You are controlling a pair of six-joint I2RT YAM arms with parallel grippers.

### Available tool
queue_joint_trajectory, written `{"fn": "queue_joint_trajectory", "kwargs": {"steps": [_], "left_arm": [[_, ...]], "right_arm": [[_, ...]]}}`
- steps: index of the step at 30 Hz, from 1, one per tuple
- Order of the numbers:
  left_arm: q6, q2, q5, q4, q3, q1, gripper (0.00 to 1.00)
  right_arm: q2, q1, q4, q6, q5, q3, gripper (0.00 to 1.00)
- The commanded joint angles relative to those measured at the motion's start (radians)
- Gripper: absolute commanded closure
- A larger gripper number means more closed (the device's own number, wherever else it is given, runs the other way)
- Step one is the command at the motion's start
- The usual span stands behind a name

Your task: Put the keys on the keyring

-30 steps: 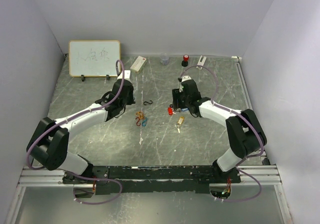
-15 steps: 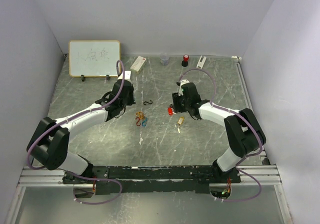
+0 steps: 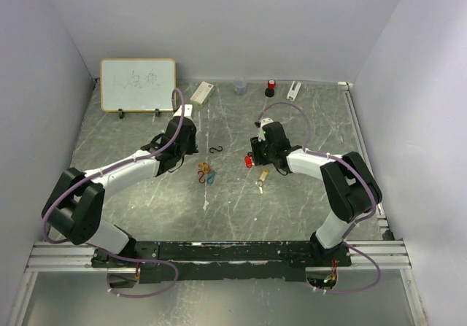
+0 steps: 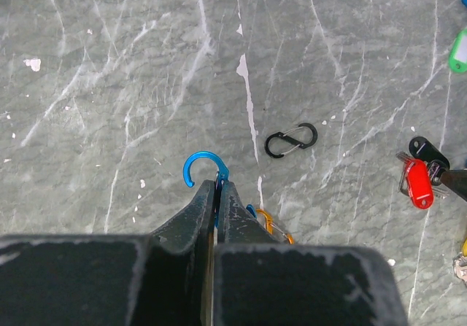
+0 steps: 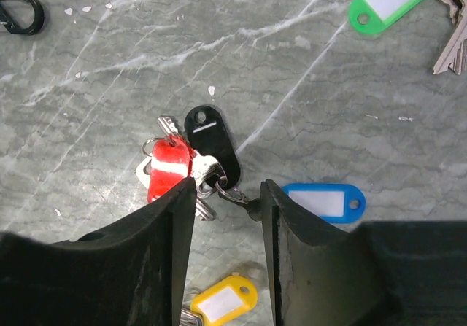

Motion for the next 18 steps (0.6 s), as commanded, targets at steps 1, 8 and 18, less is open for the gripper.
{"fn": "queue_joint_trajectory", "kwargs": {"steps": [1, 8, 18], "left_arm": [[0.004, 0.014, 0.01, 0.003, 0.006, -0.008, 0.93], [0.005, 0.017, 0.003, 0.0, 0.008, -0.008, 0.93], [0.002, 0.014, 0.0, 0.001, 0.003, -0.009, 0.93]], "right_arm": [[0.022, 0.005, 0.024, -0.015, -0.003, 0.003, 0.6], [0.028, 0.005, 0.018, -0.017, -0.007, 0.012, 0.68], [0.016, 0.006, 0.006, -0.015, 0.003, 0.015, 0.78]]}}
